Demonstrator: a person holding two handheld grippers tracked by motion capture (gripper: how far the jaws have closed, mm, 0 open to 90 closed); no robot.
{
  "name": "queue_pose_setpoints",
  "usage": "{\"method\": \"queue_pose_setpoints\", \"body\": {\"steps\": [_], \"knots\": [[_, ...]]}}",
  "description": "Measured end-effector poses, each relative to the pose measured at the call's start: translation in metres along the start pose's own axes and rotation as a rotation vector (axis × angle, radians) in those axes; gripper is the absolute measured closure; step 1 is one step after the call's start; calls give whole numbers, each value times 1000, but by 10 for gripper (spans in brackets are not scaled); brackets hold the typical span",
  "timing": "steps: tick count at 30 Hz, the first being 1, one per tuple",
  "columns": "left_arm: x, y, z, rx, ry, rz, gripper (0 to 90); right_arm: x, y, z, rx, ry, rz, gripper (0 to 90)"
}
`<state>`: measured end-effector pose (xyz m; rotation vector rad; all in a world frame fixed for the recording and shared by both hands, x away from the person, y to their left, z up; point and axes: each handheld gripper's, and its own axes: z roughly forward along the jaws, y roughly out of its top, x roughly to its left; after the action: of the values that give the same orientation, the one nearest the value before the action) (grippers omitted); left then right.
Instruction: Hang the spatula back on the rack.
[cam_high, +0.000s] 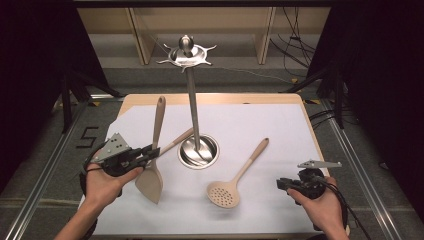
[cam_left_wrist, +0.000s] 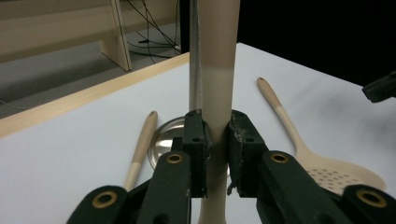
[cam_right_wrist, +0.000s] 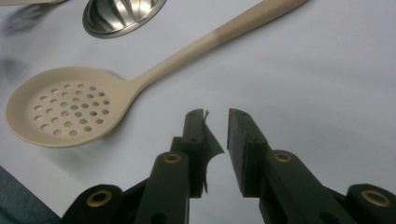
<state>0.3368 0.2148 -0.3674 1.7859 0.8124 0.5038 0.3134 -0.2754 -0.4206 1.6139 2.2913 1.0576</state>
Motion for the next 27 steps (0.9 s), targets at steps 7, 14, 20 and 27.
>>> {"method": "queue_pose_setpoints", "body": {"steps": [7, 14, 20, 27], "knots": [[4, 14, -4, -36, 9, 5, 781, 0, 0, 0, -11, 3, -14, 771], [8, 23, -5, -40, 6, 28, 781, 0, 0, 2, -7, 16, -2, 768], [11, 32, -5, -61, 12, 26, 781, 0, 0, 2, 3, 1, -3, 767], [16, 39, -4, -67, 10, 34, 781, 0, 1, 2, 2, 2, -13, 767]]}}
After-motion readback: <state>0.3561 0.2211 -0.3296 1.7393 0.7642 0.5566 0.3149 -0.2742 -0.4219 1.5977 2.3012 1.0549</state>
